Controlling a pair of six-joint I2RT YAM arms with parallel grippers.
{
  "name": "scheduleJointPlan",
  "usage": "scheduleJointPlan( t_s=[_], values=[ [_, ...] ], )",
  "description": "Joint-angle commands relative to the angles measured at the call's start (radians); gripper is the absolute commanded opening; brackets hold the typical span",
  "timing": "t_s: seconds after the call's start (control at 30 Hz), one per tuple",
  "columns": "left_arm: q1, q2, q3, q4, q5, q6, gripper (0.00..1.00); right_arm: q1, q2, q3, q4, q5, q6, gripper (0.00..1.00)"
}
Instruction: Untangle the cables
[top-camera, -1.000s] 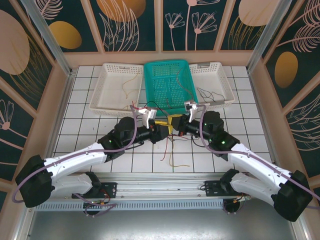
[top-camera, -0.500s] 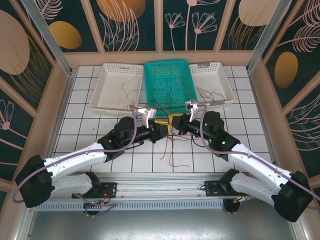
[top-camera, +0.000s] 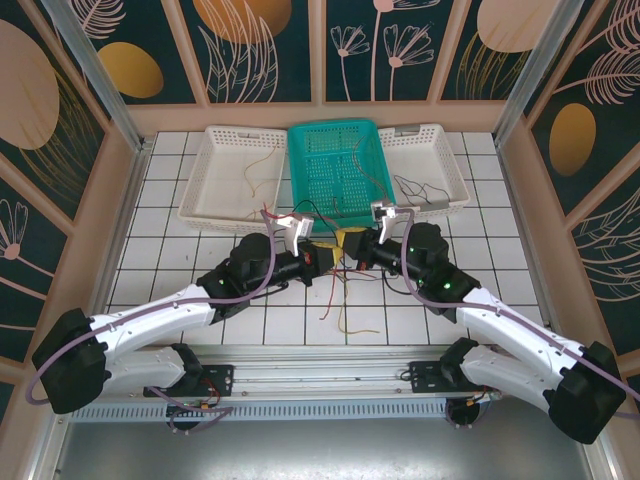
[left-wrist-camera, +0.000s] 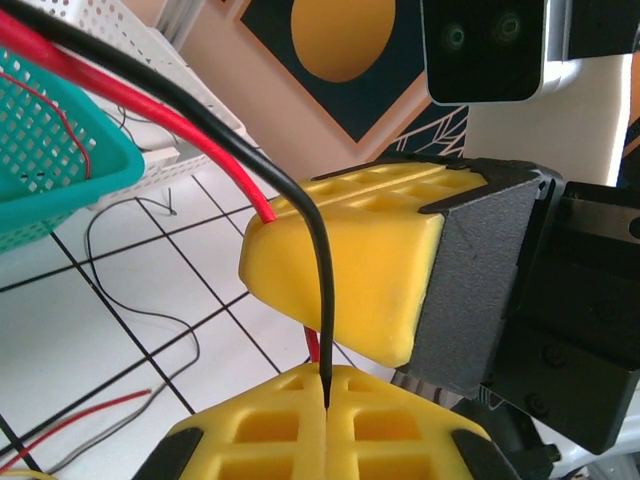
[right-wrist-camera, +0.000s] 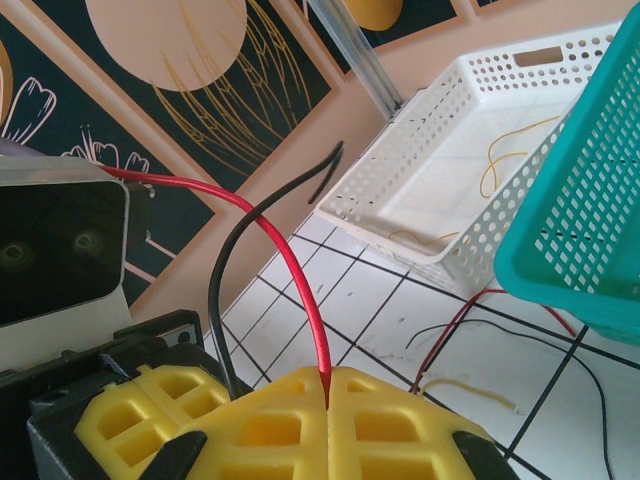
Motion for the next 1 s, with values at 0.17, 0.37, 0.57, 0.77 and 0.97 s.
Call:
scheduleJointPlan(
  t_s=[0.17, 0.37, 0.57, 0.77, 0.97],
  values=[
    [0.003, -0.047, -0.006, -0.020, -0.052, 0.031, 0.00, 0.009, -0.045, 0.036, 0.010, 0.058, 0.001, 0.00],
    [0.003, -0.116, -0.023, -0.104, -0.092, 0.054, 0.00, -0.012, -0.103, 0.049, -0.082, 0.254, 0.006, 0.00],
    [0.002, -0.209, -0.028, -0.239, -0.174, 0.087, 0.00, -0.069, -0.169, 0.069, -0.169, 0.386, 0.010, 0.00],
    [0.002, -0.312, 0.021, -0.460, -0.303, 0.148, 0.00, -0.138, -0.192, 0.149, -0.298, 0.537, -0.017, 0.00],
    [0.002, -0.396, 0.075, -0.635, -0.420, 0.194, 0.00, -0.162, -0.078, 0.277, -0.366, 0.672, -0.079, 0.00]
  ],
)
